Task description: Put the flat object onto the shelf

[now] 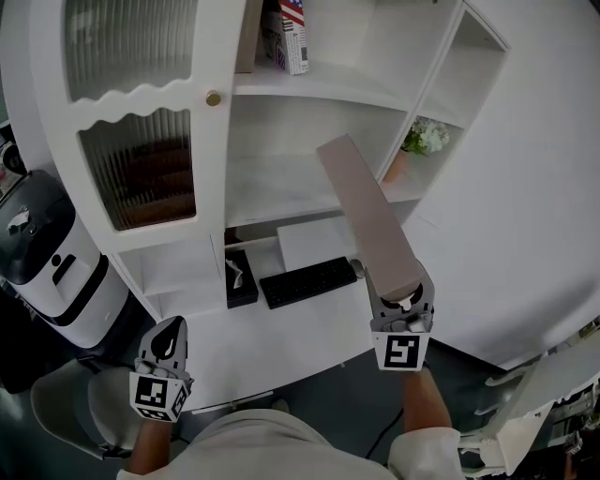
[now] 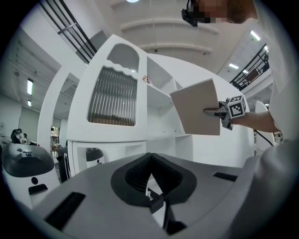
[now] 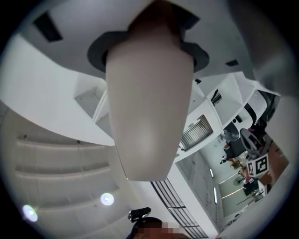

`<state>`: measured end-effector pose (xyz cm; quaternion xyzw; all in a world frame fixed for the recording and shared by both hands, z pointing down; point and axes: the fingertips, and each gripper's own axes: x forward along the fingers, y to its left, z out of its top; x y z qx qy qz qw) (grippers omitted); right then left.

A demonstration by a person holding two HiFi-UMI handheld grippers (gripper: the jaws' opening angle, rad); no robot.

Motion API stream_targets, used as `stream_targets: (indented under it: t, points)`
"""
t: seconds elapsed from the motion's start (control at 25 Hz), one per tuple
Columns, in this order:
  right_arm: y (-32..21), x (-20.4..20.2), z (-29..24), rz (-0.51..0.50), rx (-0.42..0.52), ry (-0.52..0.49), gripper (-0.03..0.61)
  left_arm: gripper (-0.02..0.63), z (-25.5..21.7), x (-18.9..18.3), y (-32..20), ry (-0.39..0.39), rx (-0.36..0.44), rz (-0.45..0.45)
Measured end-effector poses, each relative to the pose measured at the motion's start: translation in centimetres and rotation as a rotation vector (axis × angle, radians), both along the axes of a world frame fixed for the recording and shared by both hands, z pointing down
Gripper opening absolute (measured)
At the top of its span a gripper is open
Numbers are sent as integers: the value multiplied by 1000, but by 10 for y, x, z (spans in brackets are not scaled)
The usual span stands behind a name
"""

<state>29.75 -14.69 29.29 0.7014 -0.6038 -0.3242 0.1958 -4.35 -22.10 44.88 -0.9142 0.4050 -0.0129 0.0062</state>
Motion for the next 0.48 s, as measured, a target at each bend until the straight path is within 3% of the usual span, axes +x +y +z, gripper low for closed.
stream_targets:
  t: [0.48]
  points:
    - [-59,-10,-4,-71,-52,370,270,1,4,-10,-3,6,-12,-81]
